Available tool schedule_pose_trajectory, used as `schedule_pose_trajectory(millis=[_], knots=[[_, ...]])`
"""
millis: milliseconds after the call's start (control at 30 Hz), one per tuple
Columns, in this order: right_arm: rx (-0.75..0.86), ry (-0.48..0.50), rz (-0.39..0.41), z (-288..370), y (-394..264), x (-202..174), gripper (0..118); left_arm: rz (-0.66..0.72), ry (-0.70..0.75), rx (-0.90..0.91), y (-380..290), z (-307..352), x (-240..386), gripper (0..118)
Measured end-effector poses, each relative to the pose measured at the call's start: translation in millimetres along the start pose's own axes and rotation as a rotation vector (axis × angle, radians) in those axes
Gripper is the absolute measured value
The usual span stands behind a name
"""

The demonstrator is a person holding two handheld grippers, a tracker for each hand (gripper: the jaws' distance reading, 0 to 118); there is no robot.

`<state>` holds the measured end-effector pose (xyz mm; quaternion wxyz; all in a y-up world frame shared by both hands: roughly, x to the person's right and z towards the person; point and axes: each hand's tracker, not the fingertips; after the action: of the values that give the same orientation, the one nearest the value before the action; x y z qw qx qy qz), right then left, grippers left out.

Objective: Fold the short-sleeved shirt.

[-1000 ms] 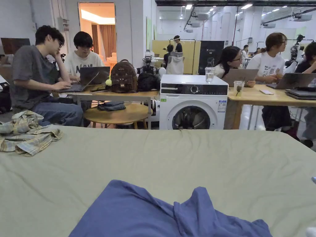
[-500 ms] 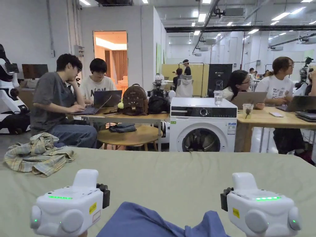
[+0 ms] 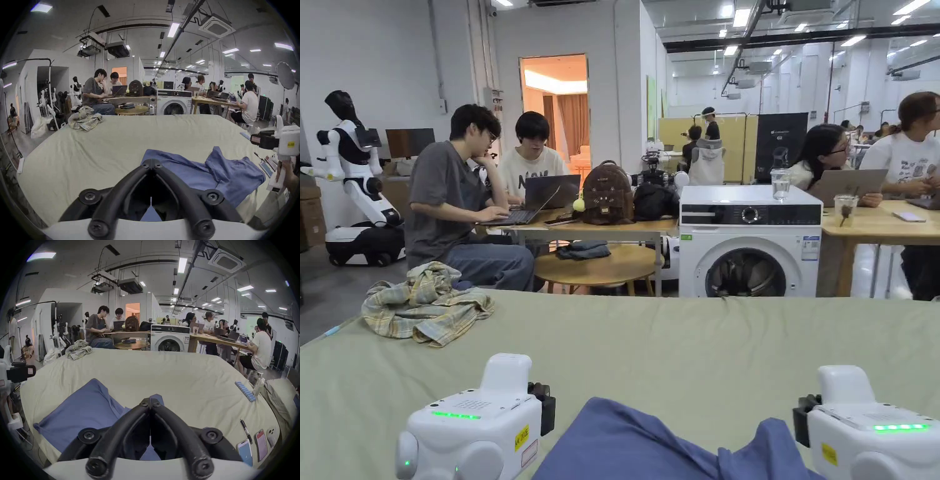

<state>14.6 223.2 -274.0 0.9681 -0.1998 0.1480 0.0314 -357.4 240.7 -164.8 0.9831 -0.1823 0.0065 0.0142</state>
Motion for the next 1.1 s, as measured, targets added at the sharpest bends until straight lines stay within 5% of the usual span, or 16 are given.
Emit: schedule_pose_trajectory(millis=[200,300,367,533,800,900,1100], knots=[[-0.005,0.047,-0.036,13.9,-13.6,17.4,0,0.128,-0.027,-0.138,-33.6,36.6,-51.1,0],[-0.015,0.085,-0.074,12.7,-24.0,17.9,0,0.215,-0.068,-0.242,-67.5,53.7,-74.5,40],[-0.033,0.109,-0.090,8.2,-29.5,17.0,0,0.269,-0.028,-0.283,-91.6,63.4,-83.5,48],[-0.056,0.156,-0.117,6.4,-35.8,10.5,0,0.399,0.012,-0.391,-137.3,65.8,-91.6,48],[-0.071,0.161,-0.141,11.6,-40.9,16.7,0,0.387,0.029,-0.497,-166.1,29.3,-72.6,47],[-0.066,0.134,-0.120,17.2,-43.6,24.3,0,0.304,0.074,-0.491,-168.4,17.4,-64.3,8],[-0.073,0.088,-0.116,8.8,-34.1,62.5,0,0.343,0.054,-0.525,-169.0,12.7,-67.0,0]])
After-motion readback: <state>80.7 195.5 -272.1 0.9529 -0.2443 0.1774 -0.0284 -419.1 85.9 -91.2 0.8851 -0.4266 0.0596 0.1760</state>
